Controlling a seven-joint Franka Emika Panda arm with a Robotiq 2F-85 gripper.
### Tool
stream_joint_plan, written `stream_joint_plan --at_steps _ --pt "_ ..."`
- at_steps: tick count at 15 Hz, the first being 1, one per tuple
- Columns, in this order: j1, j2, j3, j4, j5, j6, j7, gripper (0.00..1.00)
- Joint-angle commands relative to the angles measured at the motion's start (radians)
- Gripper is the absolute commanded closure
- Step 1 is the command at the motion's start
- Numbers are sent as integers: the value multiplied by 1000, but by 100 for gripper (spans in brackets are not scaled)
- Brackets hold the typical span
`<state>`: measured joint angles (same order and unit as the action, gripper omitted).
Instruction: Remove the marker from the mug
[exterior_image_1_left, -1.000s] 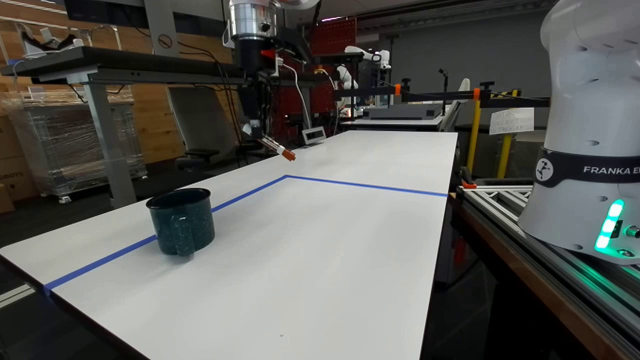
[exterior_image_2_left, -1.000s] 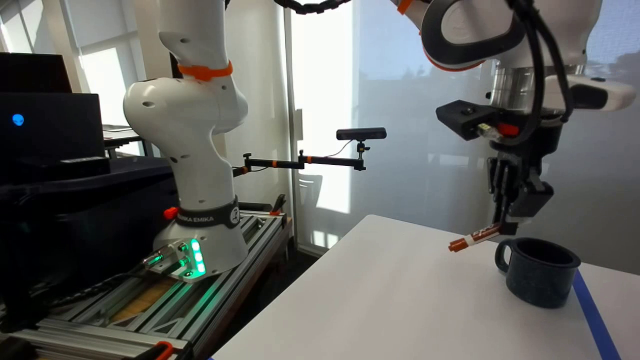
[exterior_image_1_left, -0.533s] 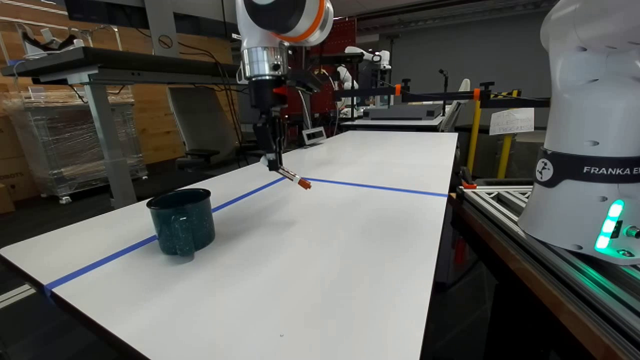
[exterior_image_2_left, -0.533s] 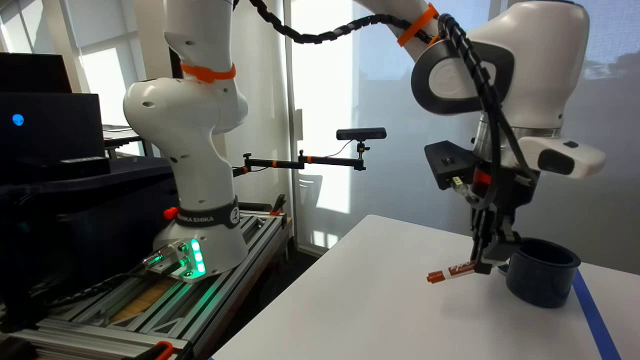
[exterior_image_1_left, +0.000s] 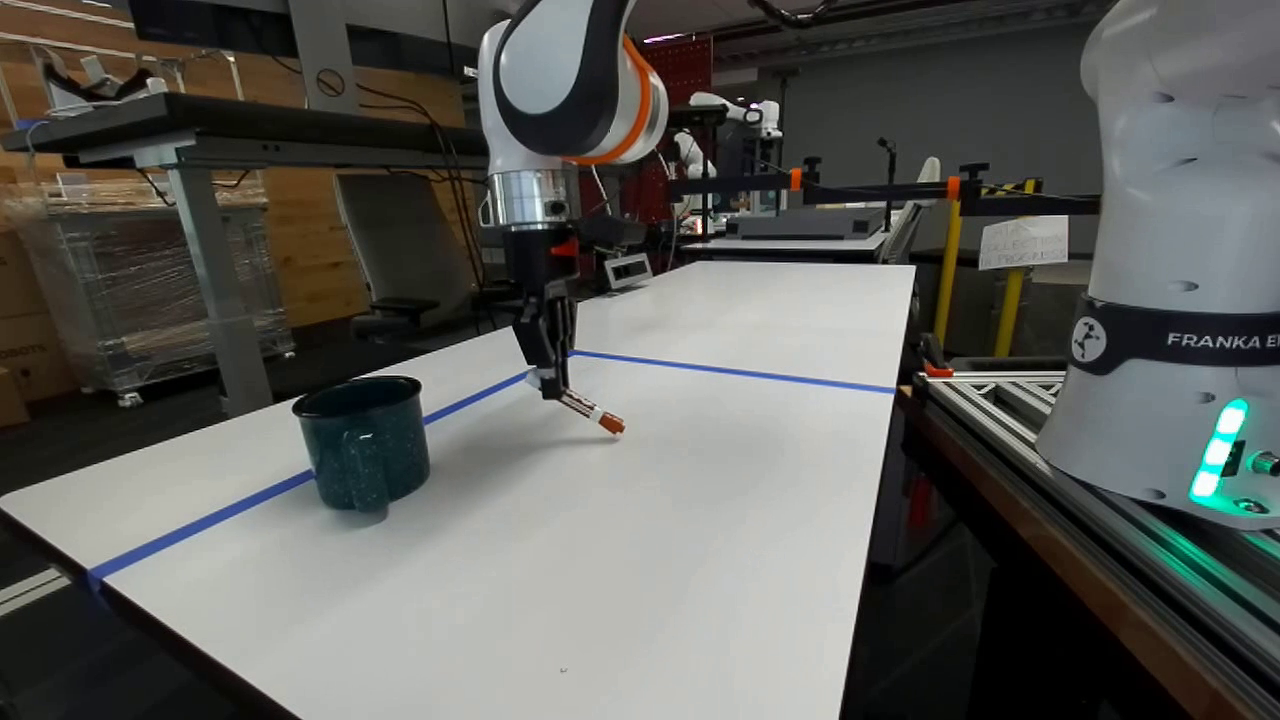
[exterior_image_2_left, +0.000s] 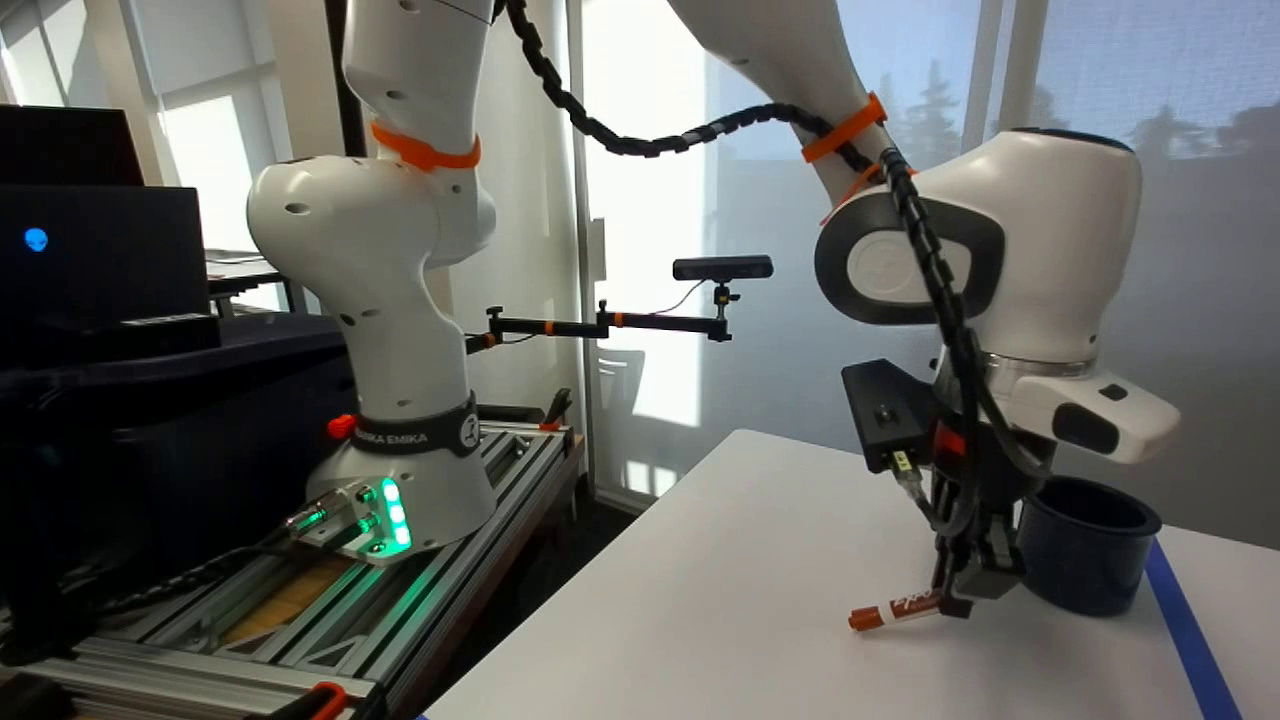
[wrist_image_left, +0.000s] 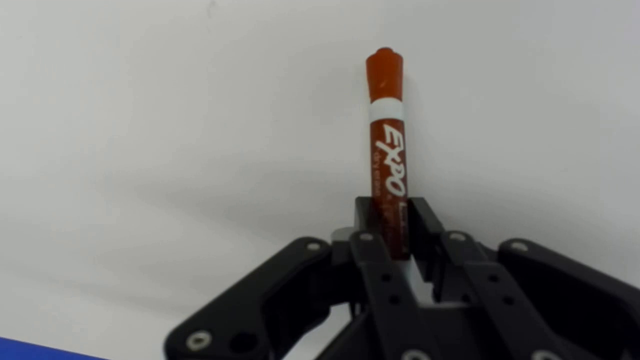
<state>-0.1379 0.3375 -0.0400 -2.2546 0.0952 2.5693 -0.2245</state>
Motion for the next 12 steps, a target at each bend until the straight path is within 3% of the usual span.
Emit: stream_joint_plan --at_steps 1,9,10,12 --pt "-4 48 7 5 -13 63 -10 95" --pt "21 77 -17 -18 -118 250 2 95" --pt "33 76 -31 -26 -153 284 11 54" --pt "37 64 -38 -45 -193 331 11 49"
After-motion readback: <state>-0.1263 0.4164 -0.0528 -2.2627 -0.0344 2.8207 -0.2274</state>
